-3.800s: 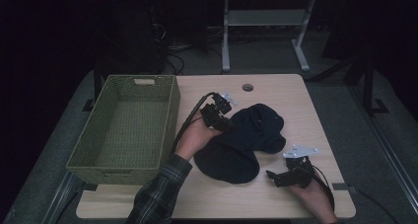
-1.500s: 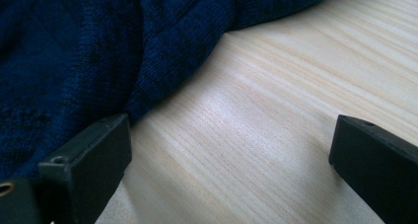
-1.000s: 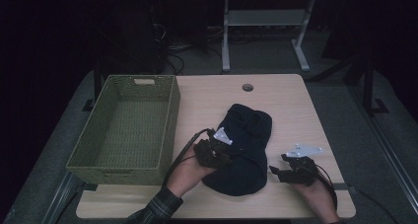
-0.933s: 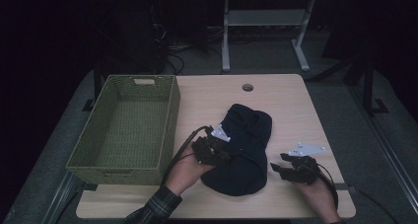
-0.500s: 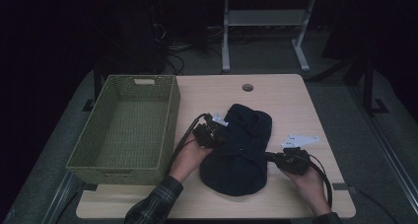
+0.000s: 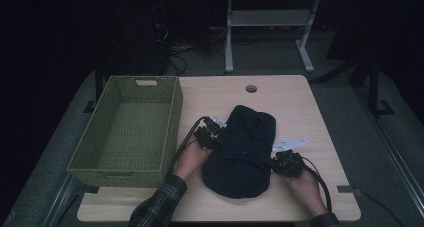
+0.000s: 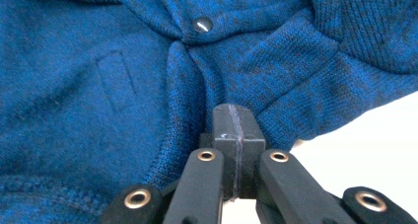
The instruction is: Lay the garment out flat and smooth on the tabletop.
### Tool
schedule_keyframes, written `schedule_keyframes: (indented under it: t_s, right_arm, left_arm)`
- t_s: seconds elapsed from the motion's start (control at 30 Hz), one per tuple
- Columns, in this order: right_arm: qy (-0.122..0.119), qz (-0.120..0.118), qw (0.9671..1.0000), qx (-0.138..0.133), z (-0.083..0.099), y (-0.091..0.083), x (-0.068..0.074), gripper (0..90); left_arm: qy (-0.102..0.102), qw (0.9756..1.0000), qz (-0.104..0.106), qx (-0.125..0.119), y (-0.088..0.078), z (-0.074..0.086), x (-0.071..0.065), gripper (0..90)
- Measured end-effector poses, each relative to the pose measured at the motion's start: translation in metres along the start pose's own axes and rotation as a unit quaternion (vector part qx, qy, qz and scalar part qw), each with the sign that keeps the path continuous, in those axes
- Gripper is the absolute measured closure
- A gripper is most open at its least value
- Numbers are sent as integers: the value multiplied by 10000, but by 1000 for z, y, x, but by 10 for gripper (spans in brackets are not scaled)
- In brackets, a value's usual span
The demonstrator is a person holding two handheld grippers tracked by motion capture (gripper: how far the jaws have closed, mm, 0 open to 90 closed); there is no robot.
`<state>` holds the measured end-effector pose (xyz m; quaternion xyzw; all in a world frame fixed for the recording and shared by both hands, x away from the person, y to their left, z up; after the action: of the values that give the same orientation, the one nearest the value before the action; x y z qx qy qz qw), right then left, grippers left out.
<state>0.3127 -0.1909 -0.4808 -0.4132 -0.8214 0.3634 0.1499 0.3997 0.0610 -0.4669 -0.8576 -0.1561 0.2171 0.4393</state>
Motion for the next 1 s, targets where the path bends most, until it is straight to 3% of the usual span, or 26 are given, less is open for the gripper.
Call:
schedule_keyframes:
  t_s: [0.1,0.63,1.0]
  right_arm:
    - [-84,128,9998,131,1,0,-2,900]
    - [-48,167,9994,300,8,-9,-8,900]
    - [-254,-189,9986,431,21,-26,5,900]
  left_arm:
    - [10,10000,70,49,-2,4,-4,899]
    - [101,9991,394,134,-8,30,-41,898]
    - [290,9981,501,227,-9,41,-65,898]
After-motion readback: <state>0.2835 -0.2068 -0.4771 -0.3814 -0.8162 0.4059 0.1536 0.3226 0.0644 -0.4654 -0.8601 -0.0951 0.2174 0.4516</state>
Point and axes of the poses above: each handheld gripper's, and its own axes: y roughly forward along the jaws, z roughly out of its underside, x roughly to its left, the point moved 2 cm from there along y, roughly forward along the jaws, and after that the axes turned 12 degrees about z, right-handed, at the moved point
